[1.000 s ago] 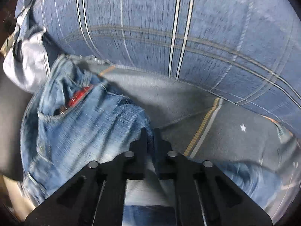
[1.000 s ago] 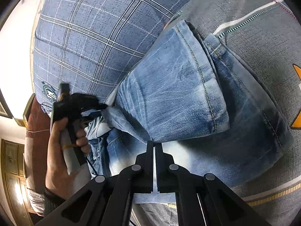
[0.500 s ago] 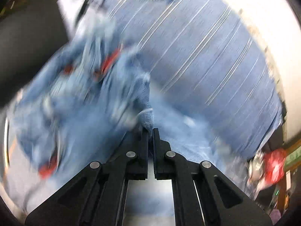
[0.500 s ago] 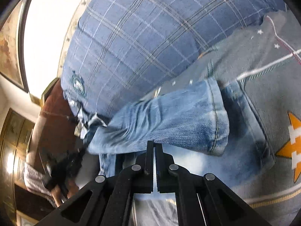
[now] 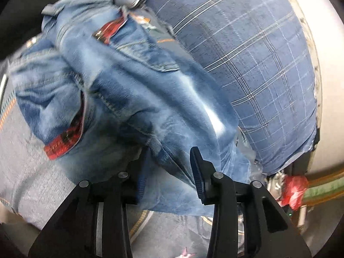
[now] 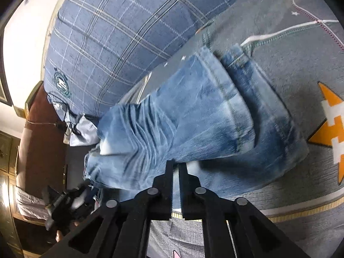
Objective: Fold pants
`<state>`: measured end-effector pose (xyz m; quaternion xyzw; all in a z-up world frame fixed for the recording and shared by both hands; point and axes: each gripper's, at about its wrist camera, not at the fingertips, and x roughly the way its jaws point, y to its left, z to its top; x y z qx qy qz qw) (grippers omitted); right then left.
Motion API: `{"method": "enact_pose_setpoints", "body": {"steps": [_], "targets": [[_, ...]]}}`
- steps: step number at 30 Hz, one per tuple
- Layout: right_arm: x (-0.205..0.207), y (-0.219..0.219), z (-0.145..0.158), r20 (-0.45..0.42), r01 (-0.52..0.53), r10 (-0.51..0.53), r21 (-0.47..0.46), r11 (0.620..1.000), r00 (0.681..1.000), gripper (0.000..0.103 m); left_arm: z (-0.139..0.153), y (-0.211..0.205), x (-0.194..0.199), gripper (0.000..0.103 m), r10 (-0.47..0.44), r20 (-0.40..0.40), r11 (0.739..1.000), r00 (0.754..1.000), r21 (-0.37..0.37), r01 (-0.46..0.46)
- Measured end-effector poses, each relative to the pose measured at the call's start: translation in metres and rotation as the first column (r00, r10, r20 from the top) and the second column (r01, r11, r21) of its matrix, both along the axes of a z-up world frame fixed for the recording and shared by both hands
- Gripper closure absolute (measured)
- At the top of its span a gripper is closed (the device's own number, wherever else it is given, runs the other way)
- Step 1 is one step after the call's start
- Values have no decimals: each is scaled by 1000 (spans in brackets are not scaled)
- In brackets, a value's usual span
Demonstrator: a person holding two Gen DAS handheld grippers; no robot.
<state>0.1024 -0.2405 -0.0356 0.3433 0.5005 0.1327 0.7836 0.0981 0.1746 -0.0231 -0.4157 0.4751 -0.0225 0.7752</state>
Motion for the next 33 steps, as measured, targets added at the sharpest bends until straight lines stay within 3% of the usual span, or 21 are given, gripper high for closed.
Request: {"method": "enact_pose_setpoints", "body": {"steps": [4, 6, 9, 12, 16, 17, 19, 20, 21, 22, 24, 29, 31, 33], "targets": [[-1, -15, 5, 4, 60, -59, -7, 998, 998, 79, -7, 9, -3, 67, 30, -23, 999, 999, -29, -31], [-3, -26, 6, 4, 118, -118, -7, 993, 993, 64, -9, 10, -2, 64, 33, -27, 999, 999, -28, -34], [-5, -39, 5, -3, 207, -207, -7, 978, 978, 54, -15, 5, 5, 62, 32, -49, 999, 998, -35, -34], [0, -36, -2, -34, 190, -190, 7, 982, 981, 54, -23, -3, 14, 62, 17, -76, 998, 997, -60, -21], [11, -31, -15, -90, 185, -189, -51, 981, 978, 55, -25, -3, 19, 64, 64, -74, 997, 995, -34, -67], [13, -32, -18, -97, 192, -196, -43, 980, 976, 55, -25, -2, 20, 69, 86, -68, 996, 994, -28, -88], [14, -36, -19, -93, 211, -212, -21, 977, 973, 55, -25, 1, 22, 90, 106, -66, 994, 992, -6, -106], [15, -38, -19, -88, 215, -217, -29, 976, 972, 61, -25, 1, 22, 93, 113, -63, 994, 992, 3, -113], [17, -38, -18, -84, 218, -221, -47, 975, 972, 75, -24, 3, 21, 95, 119, -52, 993, 992, 4, -119], [18, -40, -16, -76, 228, -234, -74, 971, 969, 77, -21, 4, 17, 96, 121, -28, 993, 992, -9, -121], [17, -45, -6, -28, 246, -249, -89, 965, 968, 86, -10, 6, 9, 96, 119, 38, 993, 992, -18, -119], [-4, -44, 47, 177, 230, -210, -98, 968, 962, 88, 31, 1, -23, 97, 68, 263, 997, 962, -43, -59], [-14, -47, 63, 228, 220, -190, -115, 969, 955, 88, 35, -8, -37, 97, 36, 269, 998, 962, 38, -48], [-20, -50, 61, 209, 201, -171, -132, 971, 963, 88, 19, -19, -40, 97, 3, 193, 996, 981, 90, -20]]}}
